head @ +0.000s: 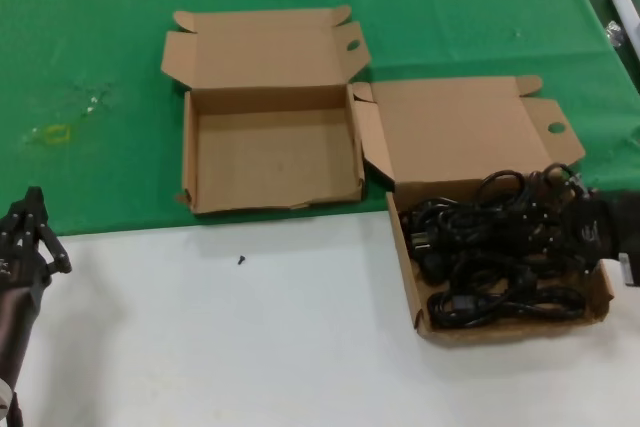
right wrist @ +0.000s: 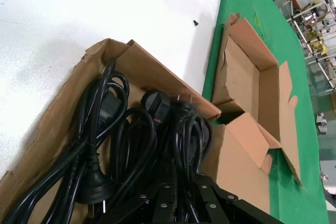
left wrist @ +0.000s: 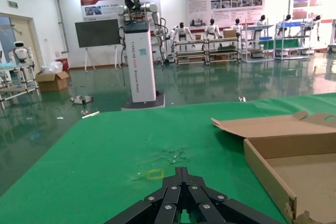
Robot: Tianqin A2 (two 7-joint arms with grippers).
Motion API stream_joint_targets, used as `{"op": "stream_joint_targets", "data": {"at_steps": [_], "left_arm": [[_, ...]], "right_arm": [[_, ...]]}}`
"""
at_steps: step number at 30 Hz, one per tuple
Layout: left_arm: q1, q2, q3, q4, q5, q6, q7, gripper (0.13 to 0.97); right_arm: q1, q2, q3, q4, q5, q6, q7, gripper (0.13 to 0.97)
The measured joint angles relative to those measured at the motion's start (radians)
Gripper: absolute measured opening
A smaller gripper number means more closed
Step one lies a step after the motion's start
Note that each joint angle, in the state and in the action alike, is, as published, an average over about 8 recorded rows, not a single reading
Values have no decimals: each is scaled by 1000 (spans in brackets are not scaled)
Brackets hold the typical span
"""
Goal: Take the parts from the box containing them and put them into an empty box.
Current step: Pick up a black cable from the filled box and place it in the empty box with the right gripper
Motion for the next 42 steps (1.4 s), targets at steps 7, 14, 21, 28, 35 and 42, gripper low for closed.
{"op": "stream_joint_targets", "data": {"at_steps": [7, 14, 21, 28, 35, 42], "left_arm": [[0, 0, 0, 0, 0, 0, 0, 143], [0, 0, 0, 0, 0, 0, 0, 143], [0, 0, 0, 0, 0, 0, 0, 143], [0, 0, 0, 0, 0, 0, 0, 143], [0, 0, 0, 0, 0, 0, 0, 143], [0, 0, 0, 0, 0, 0, 0, 143]], "right_arm": [[-7, 18, 16, 13, 13, -1, 20, 203], [-6, 39, 41, 55, 36, -4, 74, 163], [34, 47, 58, 104, 46, 5, 138, 157], [107, 21, 48, 134, 34, 24, 180, 157], [166, -52, 7, 142, 8, 47, 183, 157], [217, -160, -56, 137, -25, 77, 180, 157]]}}
